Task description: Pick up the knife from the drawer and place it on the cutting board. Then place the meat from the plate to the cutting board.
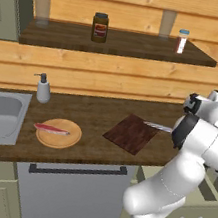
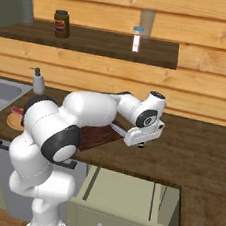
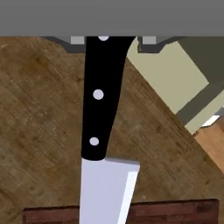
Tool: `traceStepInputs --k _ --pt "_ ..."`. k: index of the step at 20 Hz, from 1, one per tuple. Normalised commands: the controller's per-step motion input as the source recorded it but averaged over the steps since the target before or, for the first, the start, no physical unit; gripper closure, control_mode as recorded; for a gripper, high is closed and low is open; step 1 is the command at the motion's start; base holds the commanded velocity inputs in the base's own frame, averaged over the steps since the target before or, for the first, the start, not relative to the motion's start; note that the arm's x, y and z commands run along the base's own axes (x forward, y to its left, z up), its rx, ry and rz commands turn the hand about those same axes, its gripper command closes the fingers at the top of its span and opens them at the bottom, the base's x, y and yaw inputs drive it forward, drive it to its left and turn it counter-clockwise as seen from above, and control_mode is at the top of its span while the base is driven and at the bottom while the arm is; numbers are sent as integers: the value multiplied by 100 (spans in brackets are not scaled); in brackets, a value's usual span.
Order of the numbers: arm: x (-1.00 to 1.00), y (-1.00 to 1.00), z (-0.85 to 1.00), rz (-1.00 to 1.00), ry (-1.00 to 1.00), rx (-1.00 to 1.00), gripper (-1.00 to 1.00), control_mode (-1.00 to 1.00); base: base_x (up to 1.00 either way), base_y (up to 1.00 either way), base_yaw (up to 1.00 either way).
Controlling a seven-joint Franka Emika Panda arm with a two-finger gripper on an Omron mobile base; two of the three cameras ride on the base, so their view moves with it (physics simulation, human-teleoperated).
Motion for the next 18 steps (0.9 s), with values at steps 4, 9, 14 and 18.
traceStepInputs --k 4,9,14,18 --pt "12 95 -6 -57 4 9 100 -100 0 0 0" --pt "0 100 -5 -33 1 11 100 -100 0 0 0" --pt "2 100 -24 -12 4 5 100 -100 0 0 0" --pt "33 85 -11 -12 0 -11 100 -100 0 0 0"
